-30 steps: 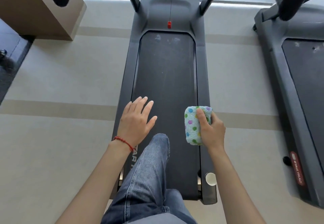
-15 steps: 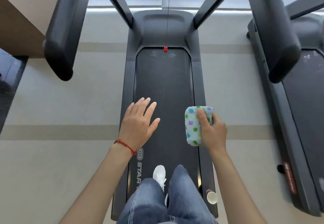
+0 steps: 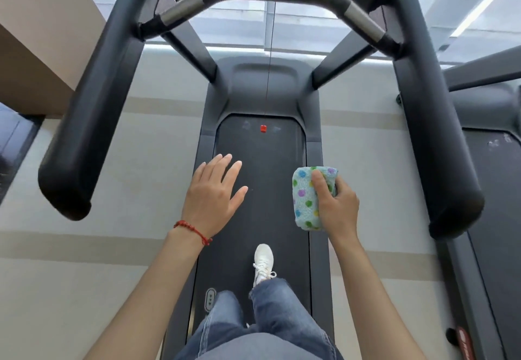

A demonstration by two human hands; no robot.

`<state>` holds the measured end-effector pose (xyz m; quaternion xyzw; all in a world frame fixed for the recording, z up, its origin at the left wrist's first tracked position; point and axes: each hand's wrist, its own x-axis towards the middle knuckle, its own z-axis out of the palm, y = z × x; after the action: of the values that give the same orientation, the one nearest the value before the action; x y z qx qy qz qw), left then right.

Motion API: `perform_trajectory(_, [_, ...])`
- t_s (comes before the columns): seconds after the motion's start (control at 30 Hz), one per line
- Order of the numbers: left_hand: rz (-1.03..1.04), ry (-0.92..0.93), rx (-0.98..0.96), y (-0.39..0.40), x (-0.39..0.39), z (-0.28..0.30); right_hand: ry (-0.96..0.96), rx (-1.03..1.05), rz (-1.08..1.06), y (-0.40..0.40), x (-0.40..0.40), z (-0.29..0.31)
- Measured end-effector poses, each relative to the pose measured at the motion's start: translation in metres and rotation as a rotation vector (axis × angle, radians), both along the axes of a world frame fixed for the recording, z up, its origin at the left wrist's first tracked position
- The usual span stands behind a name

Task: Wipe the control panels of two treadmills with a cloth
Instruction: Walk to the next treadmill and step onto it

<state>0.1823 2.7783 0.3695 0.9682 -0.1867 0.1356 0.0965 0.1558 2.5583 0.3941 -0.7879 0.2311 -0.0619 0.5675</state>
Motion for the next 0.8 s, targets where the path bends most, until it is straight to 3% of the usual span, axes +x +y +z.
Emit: perform_trajectory(0.8, [-0.037,-0.217,-0.068,-0.008,0.372,0.070,-0.198,-0.004,-0.046,0.011,0.368,0.073])
